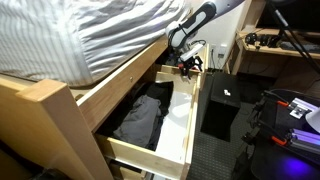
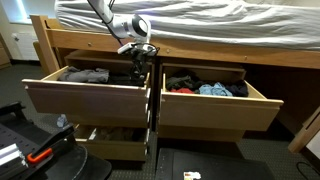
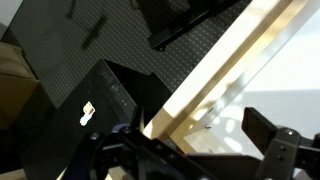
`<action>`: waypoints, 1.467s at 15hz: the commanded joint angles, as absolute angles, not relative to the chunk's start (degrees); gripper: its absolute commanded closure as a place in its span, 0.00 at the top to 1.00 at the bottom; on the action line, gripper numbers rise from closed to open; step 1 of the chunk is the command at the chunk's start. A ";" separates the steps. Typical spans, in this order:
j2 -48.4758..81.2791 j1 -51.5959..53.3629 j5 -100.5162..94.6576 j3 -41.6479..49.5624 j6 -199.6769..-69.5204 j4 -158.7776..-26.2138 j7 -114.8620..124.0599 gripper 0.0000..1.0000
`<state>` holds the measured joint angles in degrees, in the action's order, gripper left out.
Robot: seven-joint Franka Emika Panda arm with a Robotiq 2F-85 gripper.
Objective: Open the top most drawer on the left, close the topmost drawer on the right, close the topmost drawer on the left
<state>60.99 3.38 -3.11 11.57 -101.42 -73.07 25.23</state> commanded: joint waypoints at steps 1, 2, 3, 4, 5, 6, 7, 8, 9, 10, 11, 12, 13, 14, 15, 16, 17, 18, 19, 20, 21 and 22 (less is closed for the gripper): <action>60.85 2.83 -3.74 10.85 -101.22 -72.87 25.52 1.00; 60.77 2.81 -3.73 10.84 -101.17 -72.96 25.52 1.00; 60.72 2.82 -3.73 10.84 -101.17 -73.14 25.52 1.00; 60.72 2.82 -3.73 10.85 -101.17 -73.26 25.52 1.00; 60.72 2.82 -3.73 10.85 -101.17 -73.35 25.52 1.00; 61.06 3.28 -4.11 11.21 -100.38 -73.00 26.34 1.00; 60.92 4.22 -4.26 13.51 -102.39 -74.08 32.80 1.00; 59.60 3.81 -4.35 14.17 -104.50 -76.00 34.51 1.00; 57.62 3.57 -4.57 15.14 -106.19 -78.57 36.90 1.00; 56.51 3.22 -4.66 15.95 -107.99 -80.24 39.15 1.00; 54.69 2.72 -4.55 16.90 -110.30 -82.80 41.03 1.00; 53.95 2.33 -4.50 17.92 -112.35 -84.33 42.97 1.00; 52.41 1.83 -4.33 18.86 -114.85 -86.78 44.71 1.00; 51.15 1.35 -4.15 19.80 -117.19 -89.02 46.50 1.00; 49.22 0.90 -4.15 20.87 -119.61 -91.87 48.18 1.00; 47.90 0.49 -4.09 21.81 -121.79 -94.19 50.00 1.00; 46.40 -0.12 -4.11 22.91 -123.73 -96.53 51.60 1.00; 44.78 -0.41 -4.24 24.03 -125.53 -98.95 53.47 1.00; 43.45 -0.79 -4.39 25.23 -127.14 -101.19 55.38 1.00; 42.43 -0.85 -4.78 26.59 -128.29 -103.10 57.80 1.00; 42.29 -1.03 -5.09 27.78 -128.22 -103.81 60.45 1.00; 43.33 -0.92 -5.72 28.85 -126.53 -103.47 63.67 1.00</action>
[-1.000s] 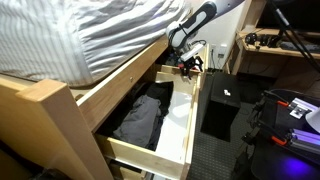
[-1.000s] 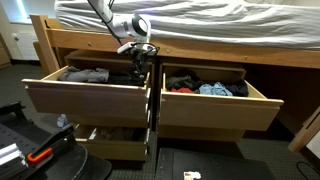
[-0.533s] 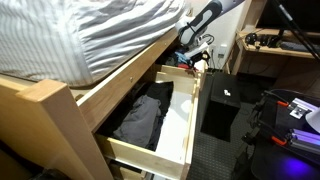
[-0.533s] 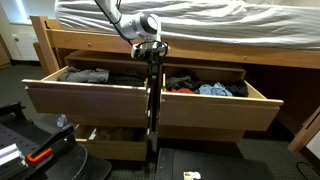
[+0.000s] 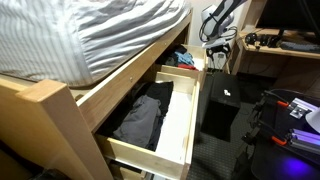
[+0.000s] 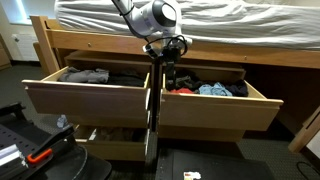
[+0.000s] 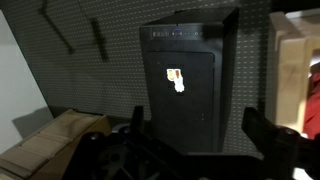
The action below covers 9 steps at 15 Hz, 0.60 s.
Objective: Open the top most drawer on the left, close the topmost drawer on the right, close the topmost drawer on the left
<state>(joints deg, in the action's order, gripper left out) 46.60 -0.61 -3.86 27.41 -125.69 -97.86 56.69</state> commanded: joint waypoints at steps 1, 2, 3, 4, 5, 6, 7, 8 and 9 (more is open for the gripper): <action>44.20 -0.54 -6.51 29.23 -123.62 -102.98 66.29 1.00; 43.40 -1.58 -6.87 27.45 -125.49 -104.75 64.19 1.00; 44.66 -3.00 -7.13 27.27 -124.56 -101.10 63.67 1.00; 44.76 -2.98 -7.15 27.05 -124.62 -101.92 63.82 1.00; 44.86 -2.88 -7.10 26.75 -124.63 -102.41 64.05 1.00; 45.35 -2.66 -8.31 25.96 -125.31 -102.66 61.84 1.00; 47.20 -2.75 -10.59 25.18 -126.09 -101.82 59.01 1.00; 49.55 -3.64 -11.47 24.20 -125.77 -99.77 57.58 1.00; 51.51 -4.47 -12.15 23.03 -125.76 -98.24 55.54 1.00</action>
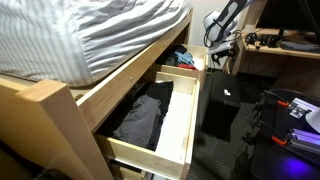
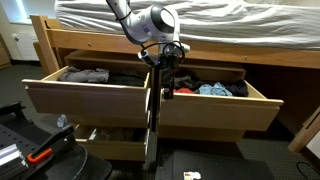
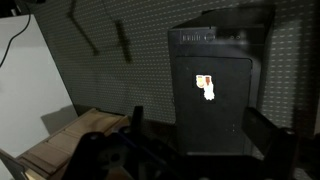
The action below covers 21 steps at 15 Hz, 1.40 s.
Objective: Open the top most drawer on the left, close the topmost drawer on the right, close the topmost drawer on the left
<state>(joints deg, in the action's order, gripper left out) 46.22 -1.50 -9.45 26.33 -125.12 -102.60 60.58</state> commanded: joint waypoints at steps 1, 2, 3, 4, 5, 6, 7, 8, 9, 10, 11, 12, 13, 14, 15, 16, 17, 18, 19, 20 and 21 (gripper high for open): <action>54.31 -5.26 -12.57 22.02 -125.46 -95.89 53.51 1.00; 57.14 -5.60 -13.05 21.45 -124.03 -93.32 51.69 1.00; 59.29 -5.67 -13.36 21.19 -121.80 -91.15 49.94 1.00; 54.31 -3.79 -12.20 22.55 -124.53 -96.92 53.72 1.00; 56.92 -3.98 -12.14 22.36 -124.13 -94.98 52.48 1.00; 58.78 -4.03 -12.10 22.38 -124.02 -93.61 51.94 1.00; 59.83 -4.12 -12.14 22.41 -123.61 -92.69 51.67 1.00; 58.64 -4.70 -10.39 22.04 -126.69 -94.33 53.44 1.00; 57.59 -6.33 -7.95 20.51 -130.06 -95.52 53.38 1.00; 57.68 -6.65 -6.61 20.28 -131.32 -95.71 53.61 1.00; 58.08 -7.10 -4.95 20.09 -133.53 -95.78 53.46 1.00; 58.88 -7.88 -3.12 19.69 -135.11 -95.18 53.24 1.00; 59.14 -8.45 -1.55 19.38 -137.20 -95.27 53.00 1.00; 59.52 -9.21 0.18 18.87 -139.11 -95.09 52.63 1.00; 60.04 -10.01 1.95 18.33 -140.56 -94.49 52.57 1.00; 60.44 -10.77 3.61 17.75 -142.15 -93.95 52.34 1.00; 60.48 -11.91 5.38 16.87 -143.45 -93.74 51.60 1.00; 60.93 -9.21 3.02 19.99 -139.99 -94.68 52.65 1.00; 60.94 -9.88 4.26 19.41 -141.30 -94.58 52.33 1.00; 60.94 -10.26 4.75 19.05 -141.88 -94.40 52.27 1.00; 60.08 -10.82 4.90 18.69 -143.09 -95.46 51.23 1.00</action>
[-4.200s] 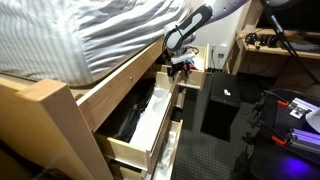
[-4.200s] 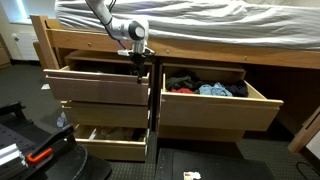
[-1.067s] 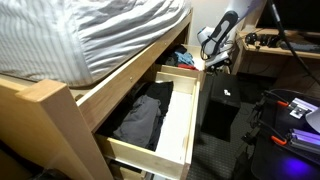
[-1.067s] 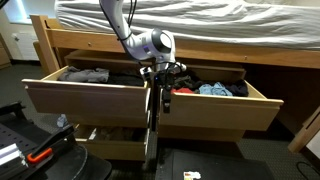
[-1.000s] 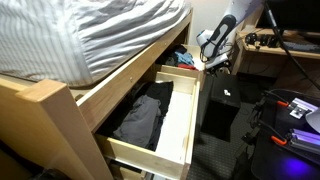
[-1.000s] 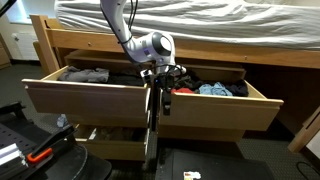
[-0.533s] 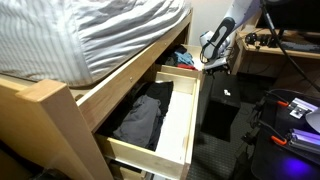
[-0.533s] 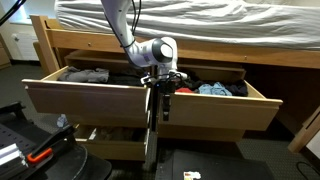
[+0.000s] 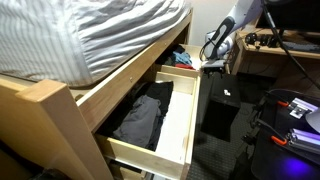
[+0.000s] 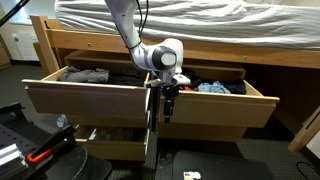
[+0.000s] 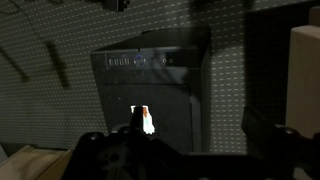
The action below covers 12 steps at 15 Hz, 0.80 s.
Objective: Open the top most drawer on the left, close the topmost drawer on the right, close the topmost drawer on the left
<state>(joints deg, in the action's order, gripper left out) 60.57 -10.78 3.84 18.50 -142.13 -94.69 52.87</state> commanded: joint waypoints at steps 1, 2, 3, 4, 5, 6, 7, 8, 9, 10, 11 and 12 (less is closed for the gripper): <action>58.82 -11.93 5.91 17.87 -145.19 -97.05 50.31 1.00; 57.80 -13.15 6.89 16.88 -146.53 -98.12 48.91 1.00; 57.05 -14.31 8.38 16.04 -147.80 -98.69 47.73 1.00; 56.92 -14.88 9.54 15.83 -147.64 -98.33 46.76 1.00; 60.50 -11.77 8.43 18.52 -145.76 -95.10 49.59 1.00; 60.49 -12.07 8.73 18.61 -145.87 -94.96 49.23 1.00; 60.66 -12.05 8.69 18.76 -145.86 -94.81 49.25 1.00; 60.82 -11.93 8.68 18.76 -145.86 -94.76 49.31 1.00; 60.90 -11.71 8.66 18.74 -145.86 -94.76 49.40 1.00; 60.90 -11.56 8.64 18.73 -145.85 -94.75 49.46 1.00; 60.54 -12.76 9.95 17.81 -147.05 -95.31 49.29 1.00; 60.89 -14.21 11.01 16.07 -147.56 -93.55 47.64 1.00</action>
